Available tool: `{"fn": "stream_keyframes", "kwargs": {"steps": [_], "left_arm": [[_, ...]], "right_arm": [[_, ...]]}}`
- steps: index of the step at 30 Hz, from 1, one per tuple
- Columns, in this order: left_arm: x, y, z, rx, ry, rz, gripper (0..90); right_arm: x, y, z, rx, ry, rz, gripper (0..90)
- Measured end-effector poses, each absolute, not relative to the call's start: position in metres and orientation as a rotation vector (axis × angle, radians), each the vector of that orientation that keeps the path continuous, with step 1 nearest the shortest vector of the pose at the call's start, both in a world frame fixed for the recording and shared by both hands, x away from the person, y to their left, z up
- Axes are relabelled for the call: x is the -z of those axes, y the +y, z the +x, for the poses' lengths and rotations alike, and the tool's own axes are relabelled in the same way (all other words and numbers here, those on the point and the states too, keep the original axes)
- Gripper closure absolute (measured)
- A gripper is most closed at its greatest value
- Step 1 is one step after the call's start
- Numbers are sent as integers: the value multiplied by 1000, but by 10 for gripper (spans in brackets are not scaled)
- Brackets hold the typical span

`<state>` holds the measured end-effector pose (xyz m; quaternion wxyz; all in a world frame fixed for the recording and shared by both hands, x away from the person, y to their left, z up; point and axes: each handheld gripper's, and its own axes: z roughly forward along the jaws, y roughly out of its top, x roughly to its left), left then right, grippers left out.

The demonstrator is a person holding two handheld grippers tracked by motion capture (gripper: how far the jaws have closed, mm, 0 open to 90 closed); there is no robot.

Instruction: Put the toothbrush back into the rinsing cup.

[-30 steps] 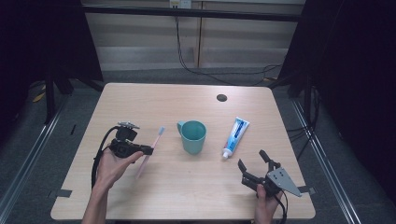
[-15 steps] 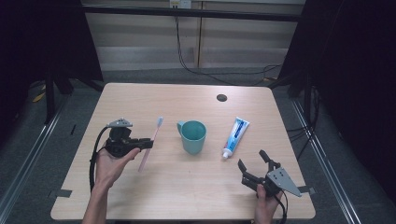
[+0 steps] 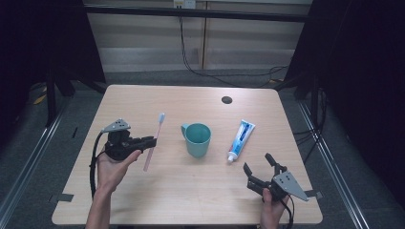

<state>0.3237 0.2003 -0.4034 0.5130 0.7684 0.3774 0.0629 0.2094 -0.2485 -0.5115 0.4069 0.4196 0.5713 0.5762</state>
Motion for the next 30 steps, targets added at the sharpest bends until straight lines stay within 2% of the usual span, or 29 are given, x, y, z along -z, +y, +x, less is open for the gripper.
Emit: {"fn": "stream_keyframes", "kwargs": {"steps": [30], "left_arm": [[385, 195, 311, -319, 696, 1664, 788]], "right_arm": [[512, -248, 209, -1452, 1440, 1058, 128]]}}
